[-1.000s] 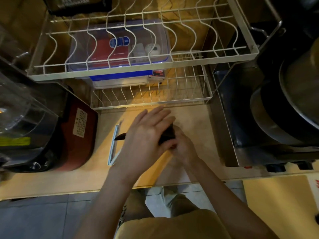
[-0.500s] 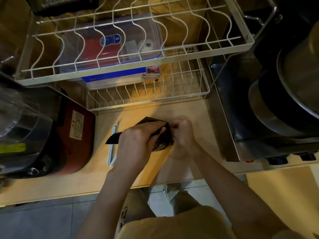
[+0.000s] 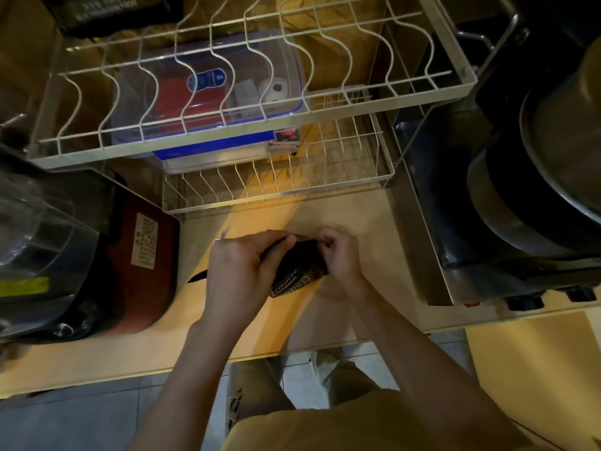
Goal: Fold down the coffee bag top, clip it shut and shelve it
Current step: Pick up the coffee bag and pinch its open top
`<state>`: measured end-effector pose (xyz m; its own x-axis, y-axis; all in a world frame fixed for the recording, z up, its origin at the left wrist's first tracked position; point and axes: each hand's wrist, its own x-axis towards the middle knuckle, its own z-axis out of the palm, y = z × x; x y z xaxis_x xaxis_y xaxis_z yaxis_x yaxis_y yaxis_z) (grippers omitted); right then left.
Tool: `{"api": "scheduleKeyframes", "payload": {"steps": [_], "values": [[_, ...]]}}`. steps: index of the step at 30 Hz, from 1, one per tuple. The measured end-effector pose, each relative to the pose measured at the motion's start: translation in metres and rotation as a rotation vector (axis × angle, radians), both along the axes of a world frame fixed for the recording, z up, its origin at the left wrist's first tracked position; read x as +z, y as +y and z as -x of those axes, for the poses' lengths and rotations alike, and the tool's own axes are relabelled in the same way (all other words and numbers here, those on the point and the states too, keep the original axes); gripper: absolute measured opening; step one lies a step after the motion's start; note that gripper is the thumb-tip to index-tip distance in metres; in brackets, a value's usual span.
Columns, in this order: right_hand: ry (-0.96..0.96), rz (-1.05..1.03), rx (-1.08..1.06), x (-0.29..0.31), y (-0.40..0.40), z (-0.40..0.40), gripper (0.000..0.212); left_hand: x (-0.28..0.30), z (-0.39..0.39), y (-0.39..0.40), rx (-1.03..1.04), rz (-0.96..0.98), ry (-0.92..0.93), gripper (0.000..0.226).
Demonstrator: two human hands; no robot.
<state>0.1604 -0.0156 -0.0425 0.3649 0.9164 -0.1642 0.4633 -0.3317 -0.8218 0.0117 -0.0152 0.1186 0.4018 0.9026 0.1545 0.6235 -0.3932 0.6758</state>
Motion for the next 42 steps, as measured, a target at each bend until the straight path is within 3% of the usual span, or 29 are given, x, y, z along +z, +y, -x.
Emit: {"api": "scheduleKeyframes", "payload": {"steps": [4, 6, 10, 14, 18, 22, 27, 29, 36, 38, 42], "values": [[0.143, 0.011, -0.032, 0.008, -0.008, -0.014, 0.022, -0.001, 0.000, 0.007, 0.126, -0.008, -0.001, 0.020], [0.115, -0.035, -0.110, 0.004, -0.025, -0.015, 0.020, -0.002, -0.001, 0.007, 0.152, -0.014, 0.001, 0.019], [0.116, 0.040, -0.050, -0.008, -0.043, 0.001, 0.029, -0.003, -0.006, 0.010, 0.173, -0.018, -0.007, 0.017], [-0.006, -0.048, -0.176, -0.010, -0.041, 0.016, 0.013, -0.003, -0.012, 0.007, 0.155, -0.022, 0.016, 0.019], [-0.123, -0.103, -0.106, -0.021, -0.049, 0.015, 0.018, -0.003, -0.015, 0.009, 0.069, -0.026, 0.062, 0.027], [-0.164, -0.107, -0.044, -0.024, -0.054, 0.010, 0.009, -0.004, -0.016, 0.005, 0.012, -0.081, 0.059, 0.034], [-0.162, 0.101, 0.073, -0.012, -0.045, 0.000, 0.005, -0.005, -0.020, 0.007, -0.025, -0.026, 0.075, 0.029], [-0.129, 0.168, 0.166, 0.001, -0.043, -0.007, 0.013, -0.003, -0.019, 0.014, -0.034, -0.001, 0.088, 0.026], [0.249, 0.077, 0.376, 0.060, -0.030, -0.020, 0.106, 0.002, -0.022, 0.030, -0.170, -0.007, 0.160, 0.017], [0.350, 0.076, 0.449, 0.068, -0.021, -0.019, 0.105, 0.005, -0.022, 0.035, -0.217, 0.003, 0.168, 0.018], [0.263, 0.079, 0.490, 0.075, -0.011, -0.016, 0.089, 0.013, -0.009, 0.034, -0.206, 0.015, 0.010, 0.038]]}}
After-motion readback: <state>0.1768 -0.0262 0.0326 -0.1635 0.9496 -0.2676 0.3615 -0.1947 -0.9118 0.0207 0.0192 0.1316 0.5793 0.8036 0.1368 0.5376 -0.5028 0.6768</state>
